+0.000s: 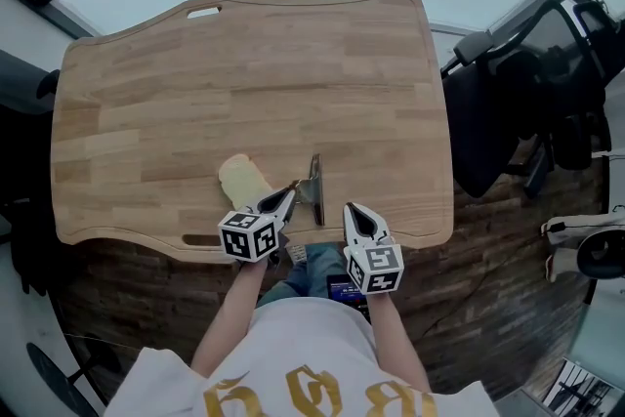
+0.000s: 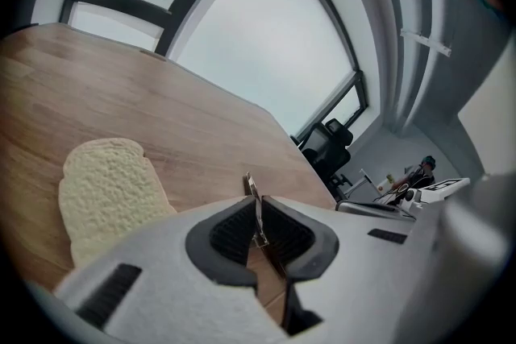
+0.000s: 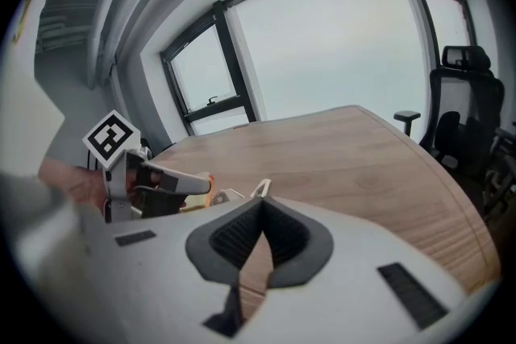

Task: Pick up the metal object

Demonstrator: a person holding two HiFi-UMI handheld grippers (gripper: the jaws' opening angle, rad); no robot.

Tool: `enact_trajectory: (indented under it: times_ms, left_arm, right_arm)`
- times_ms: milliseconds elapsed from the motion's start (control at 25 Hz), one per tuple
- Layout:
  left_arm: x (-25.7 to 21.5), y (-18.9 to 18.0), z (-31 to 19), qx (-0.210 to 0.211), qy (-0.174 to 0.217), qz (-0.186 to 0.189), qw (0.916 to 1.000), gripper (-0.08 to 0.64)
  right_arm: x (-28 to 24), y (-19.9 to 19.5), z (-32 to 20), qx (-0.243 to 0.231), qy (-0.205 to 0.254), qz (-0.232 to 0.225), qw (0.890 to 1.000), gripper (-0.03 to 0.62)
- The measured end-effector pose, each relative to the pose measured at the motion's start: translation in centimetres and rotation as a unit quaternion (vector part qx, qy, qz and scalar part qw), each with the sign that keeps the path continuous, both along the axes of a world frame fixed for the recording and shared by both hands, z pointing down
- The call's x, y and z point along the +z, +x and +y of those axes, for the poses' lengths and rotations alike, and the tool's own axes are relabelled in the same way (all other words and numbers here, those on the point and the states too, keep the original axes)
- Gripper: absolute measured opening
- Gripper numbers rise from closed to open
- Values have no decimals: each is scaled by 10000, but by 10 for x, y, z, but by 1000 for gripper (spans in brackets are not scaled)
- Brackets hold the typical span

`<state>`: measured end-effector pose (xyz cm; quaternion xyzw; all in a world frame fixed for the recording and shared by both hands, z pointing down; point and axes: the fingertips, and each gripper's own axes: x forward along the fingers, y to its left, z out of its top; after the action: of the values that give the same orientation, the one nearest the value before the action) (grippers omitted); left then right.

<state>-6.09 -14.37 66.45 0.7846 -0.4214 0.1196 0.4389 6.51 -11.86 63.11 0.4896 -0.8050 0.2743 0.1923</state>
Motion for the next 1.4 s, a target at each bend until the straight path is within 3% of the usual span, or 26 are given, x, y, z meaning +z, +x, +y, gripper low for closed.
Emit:
enact_trajectory:
  times_ms: [400,760,1000,1400]
  left_arm:
    - [20,15,-1,26,-443,151,9989,141]
    - [32,28,-5,92,-713,311,9969,141]
    - [36,30,-6,49,-850,453,9953,60]
    - [38,35,-7,-67,-1076,863,9904,44]
  right_arm:
    - [5,11,-8,29,7,-28,10000,11]
    - [13,23,-15,69,-87,-37,9999,12]
    - [14,30,-16,137,-111,-33,9998,12]
    - [16,32,-14,201,-142,-53,9997,11]
